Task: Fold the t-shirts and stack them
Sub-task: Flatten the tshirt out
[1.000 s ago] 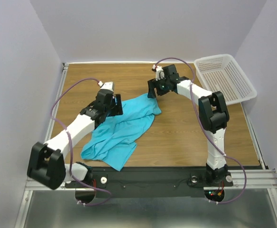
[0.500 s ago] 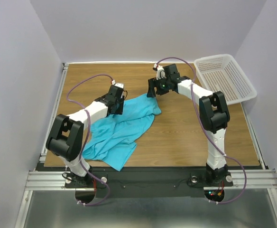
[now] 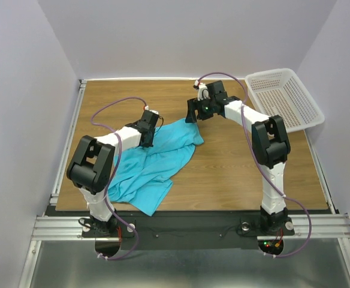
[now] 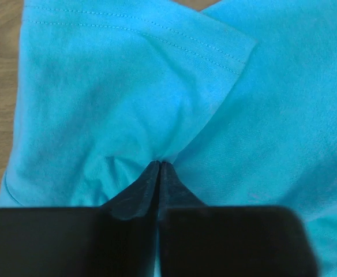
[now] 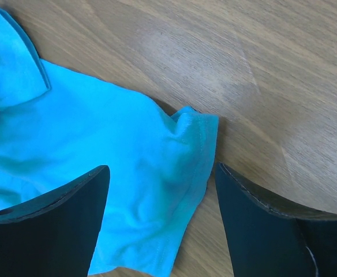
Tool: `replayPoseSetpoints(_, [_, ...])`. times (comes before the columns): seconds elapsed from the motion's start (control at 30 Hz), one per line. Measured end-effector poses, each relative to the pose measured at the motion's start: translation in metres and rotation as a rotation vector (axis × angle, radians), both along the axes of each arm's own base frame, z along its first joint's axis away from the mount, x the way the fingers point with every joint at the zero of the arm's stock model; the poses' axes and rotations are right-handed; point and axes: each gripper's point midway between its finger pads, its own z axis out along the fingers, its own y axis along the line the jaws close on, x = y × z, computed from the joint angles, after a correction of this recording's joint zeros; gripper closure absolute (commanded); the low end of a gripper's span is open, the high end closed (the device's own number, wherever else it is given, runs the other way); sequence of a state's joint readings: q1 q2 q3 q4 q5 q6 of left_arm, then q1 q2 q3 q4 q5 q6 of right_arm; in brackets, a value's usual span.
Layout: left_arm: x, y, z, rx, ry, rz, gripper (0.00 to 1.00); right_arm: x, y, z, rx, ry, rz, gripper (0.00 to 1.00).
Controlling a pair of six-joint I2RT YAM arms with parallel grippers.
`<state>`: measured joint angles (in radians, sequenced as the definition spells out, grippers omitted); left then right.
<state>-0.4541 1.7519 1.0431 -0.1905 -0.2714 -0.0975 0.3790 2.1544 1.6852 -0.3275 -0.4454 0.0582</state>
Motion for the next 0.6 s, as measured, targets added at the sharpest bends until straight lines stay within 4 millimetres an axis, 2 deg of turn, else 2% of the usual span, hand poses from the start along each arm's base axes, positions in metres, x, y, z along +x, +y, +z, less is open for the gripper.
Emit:
replayPoseSetpoints(0.2, [0.003, -0.001, 0.008, -0.005, -0.020, -0.009, 1.00, 0.000, 0.001, -0.001, 0.008, 0.013, -0.012, 0.31])
replayPoseSetpoints(0.27, [0.005, -0.001, 0.021, -0.026, -0.051, -0.005, 1.00, -0.001, 0.001, -0.003, 0.010, 0.023, -0.016, 0.34])
replayPoseSetpoints(0.4, [0.013, 0.000, 0.060, -0.143, -0.166, 0.016, 1.00, -0.002, 0.002, -0.012, 0.012, 0.044, -0.017, 0.39])
replayPoseSetpoints(0.47, [0.016, 0.017, 0.080, -0.191, -0.223, 0.059, 1.00, -0.002, 0.002, -0.018, 0.009, 0.057, -0.019, 0.44])
replayPoseSetpoints(0.6, [0.023, 0.035, 0.098, -0.270, -0.273, 0.106, 1.00, 0.004, 0.005, -0.029, 0.008, 0.073, -0.028, 0.86])
